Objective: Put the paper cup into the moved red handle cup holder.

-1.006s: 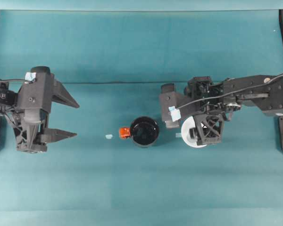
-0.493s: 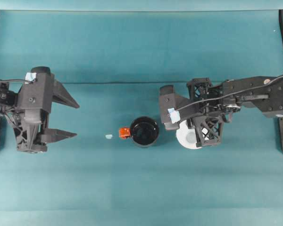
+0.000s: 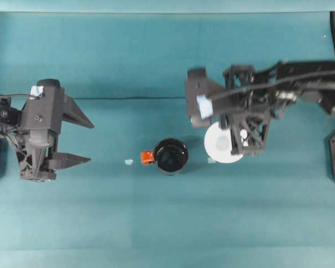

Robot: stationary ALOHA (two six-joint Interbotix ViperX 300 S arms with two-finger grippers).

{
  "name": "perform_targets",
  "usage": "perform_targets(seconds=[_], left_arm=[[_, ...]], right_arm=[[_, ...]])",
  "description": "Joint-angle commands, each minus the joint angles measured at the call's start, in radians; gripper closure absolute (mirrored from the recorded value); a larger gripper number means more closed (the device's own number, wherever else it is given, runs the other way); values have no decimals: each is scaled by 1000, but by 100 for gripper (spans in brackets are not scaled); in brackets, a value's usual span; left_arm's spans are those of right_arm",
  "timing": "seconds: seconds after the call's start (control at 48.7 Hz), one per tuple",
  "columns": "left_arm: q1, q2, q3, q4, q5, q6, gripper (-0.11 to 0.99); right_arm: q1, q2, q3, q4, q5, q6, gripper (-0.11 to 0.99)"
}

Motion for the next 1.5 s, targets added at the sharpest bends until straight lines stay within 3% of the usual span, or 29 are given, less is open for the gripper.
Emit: perform_targets(seconds=[0.0, 0.123, 0.308, 0.534, 0.698, 0.842, 1.047, 1.478], left_arm=[[-3, -5, -12, 3, -8, -2, -3], [-3, -5, -12, 3, -6, -3, -3], [-3, -3, -11, 3, -8, -3, -3], [-3, -5, -11, 3, -6, -3, -3], [-3, -3, -11, 3, -8, -3, -2], [-3, -5, -11, 3, -8, -3, -3], [-3, 2, -15, 3, -8, -5, -3], [-3, 14, -23, 3, -8, -3, -3]], right_arm=[[-5, -2, -67, 12, 11, -2, 99], [-5, 34, -115, 26, -20, 8, 99], [-6, 74, -153, 26, -91, 40, 99], [0, 123, -169, 46, -124, 110, 99], [14, 147, -152, 46, -193, 144, 99], [26, 172, -123, 46, -244, 149, 99], [44, 218, -107, 60, -279, 147, 99], [51, 291, -92, 60, -328, 146, 99]])
